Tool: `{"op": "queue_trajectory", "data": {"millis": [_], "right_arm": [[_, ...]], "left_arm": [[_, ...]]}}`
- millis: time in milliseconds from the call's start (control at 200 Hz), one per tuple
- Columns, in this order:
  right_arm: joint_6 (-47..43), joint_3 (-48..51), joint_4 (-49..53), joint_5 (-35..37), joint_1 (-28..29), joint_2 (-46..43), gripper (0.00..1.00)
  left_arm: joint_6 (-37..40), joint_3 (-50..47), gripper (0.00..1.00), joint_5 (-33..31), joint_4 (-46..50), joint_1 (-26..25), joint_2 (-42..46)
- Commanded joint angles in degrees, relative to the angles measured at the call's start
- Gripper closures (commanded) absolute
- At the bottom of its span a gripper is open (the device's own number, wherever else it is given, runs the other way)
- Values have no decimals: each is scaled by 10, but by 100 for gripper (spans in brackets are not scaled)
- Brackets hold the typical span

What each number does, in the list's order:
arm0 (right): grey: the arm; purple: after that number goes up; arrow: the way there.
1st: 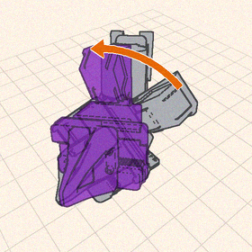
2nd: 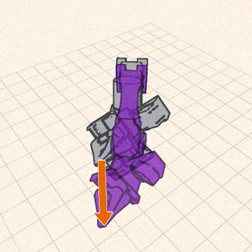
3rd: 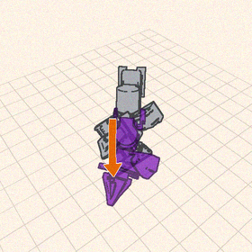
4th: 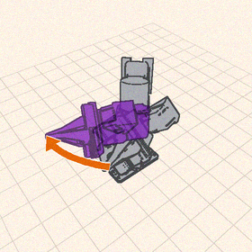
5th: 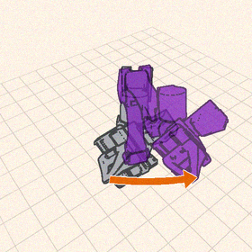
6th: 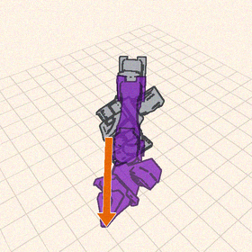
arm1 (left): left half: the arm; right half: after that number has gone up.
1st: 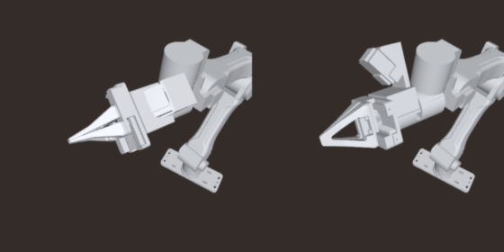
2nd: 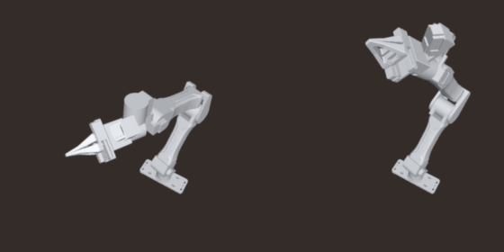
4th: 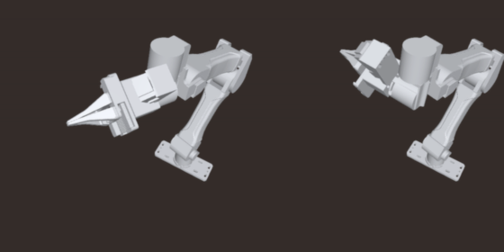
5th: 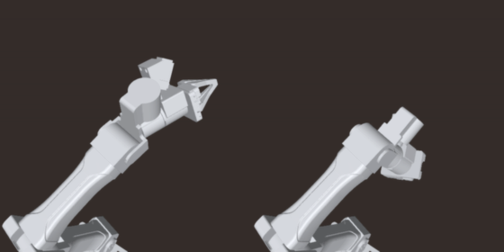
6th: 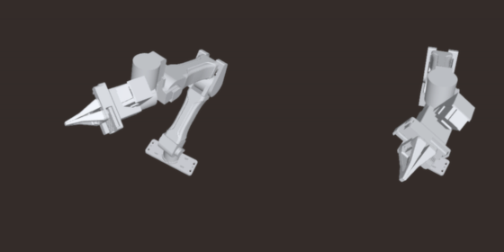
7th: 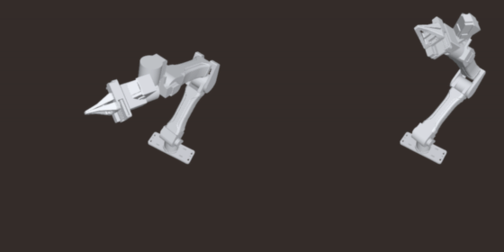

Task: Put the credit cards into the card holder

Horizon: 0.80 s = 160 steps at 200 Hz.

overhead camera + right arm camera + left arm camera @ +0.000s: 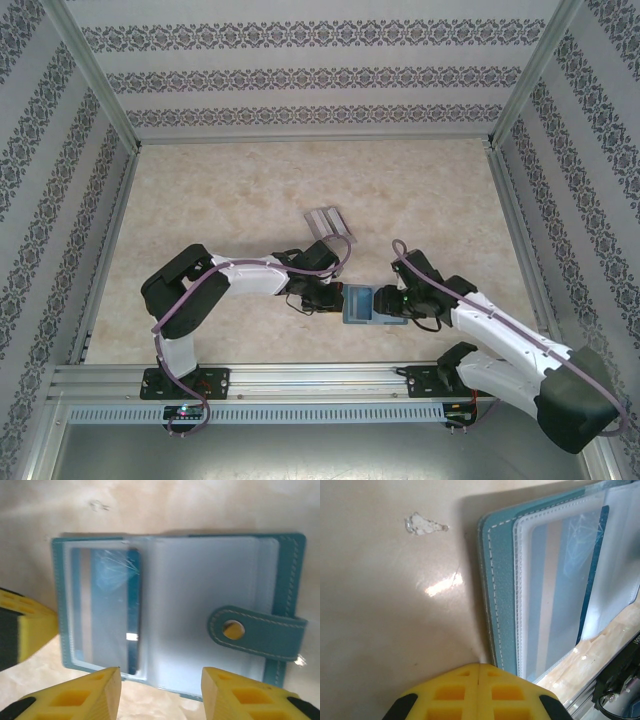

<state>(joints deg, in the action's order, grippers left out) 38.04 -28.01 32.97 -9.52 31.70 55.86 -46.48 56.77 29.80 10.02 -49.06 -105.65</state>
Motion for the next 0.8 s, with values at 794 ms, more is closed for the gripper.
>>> {"op": "queue_trajectory", "data": {"millis": [794], "right_arm": [[-3, -6, -155, -74, 72, 94, 62]], "left_arm": [[-2, -39, 96, -40, 0, 13, 32]]}}
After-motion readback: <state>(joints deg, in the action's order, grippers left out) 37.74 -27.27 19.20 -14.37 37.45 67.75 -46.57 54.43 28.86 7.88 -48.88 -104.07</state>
